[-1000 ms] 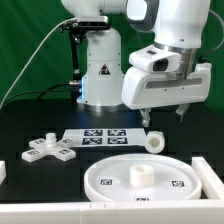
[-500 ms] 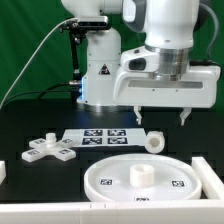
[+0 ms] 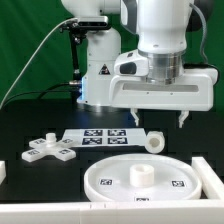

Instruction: Assemble round table

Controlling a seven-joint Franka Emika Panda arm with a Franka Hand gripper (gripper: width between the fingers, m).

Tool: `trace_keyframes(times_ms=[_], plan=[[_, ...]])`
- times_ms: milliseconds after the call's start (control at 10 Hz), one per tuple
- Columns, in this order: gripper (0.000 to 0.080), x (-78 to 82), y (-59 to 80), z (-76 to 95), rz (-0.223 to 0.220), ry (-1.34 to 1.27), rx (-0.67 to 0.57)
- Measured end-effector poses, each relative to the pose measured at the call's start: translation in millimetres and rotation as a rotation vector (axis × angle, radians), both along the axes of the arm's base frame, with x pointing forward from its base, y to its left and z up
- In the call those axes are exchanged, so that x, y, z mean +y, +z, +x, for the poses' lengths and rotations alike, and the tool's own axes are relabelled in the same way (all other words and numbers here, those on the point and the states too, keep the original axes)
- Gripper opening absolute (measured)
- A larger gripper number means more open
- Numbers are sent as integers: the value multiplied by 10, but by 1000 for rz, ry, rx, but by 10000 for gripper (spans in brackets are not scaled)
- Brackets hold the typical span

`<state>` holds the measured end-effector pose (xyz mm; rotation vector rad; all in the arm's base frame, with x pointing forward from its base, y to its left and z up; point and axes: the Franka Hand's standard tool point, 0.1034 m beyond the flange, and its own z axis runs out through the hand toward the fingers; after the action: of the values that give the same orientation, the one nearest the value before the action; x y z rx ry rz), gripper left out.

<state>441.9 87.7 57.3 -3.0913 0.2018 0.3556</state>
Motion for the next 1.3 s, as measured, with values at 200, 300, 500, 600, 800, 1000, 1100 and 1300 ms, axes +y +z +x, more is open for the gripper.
trace_keyframes(times_ms=[200, 300, 500, 600, 800, 1000, 1100, 1300], plan=[[649, -18, -92, 83, 50, 100, 174], [649, -15, -128, 140, 72, 122, 213], [649, -6, -117, 66, 80, 128, 341], [649, -2, -143, 71, 79, 119, 384], [649, -29, -186, 45, 60, 70, 441], [649, -17, -188, 45, 61, 77, 440], [649, -11, -204, 28, 61, 48, 448], [649, -24, -308, -64, 69, -138, 538]])
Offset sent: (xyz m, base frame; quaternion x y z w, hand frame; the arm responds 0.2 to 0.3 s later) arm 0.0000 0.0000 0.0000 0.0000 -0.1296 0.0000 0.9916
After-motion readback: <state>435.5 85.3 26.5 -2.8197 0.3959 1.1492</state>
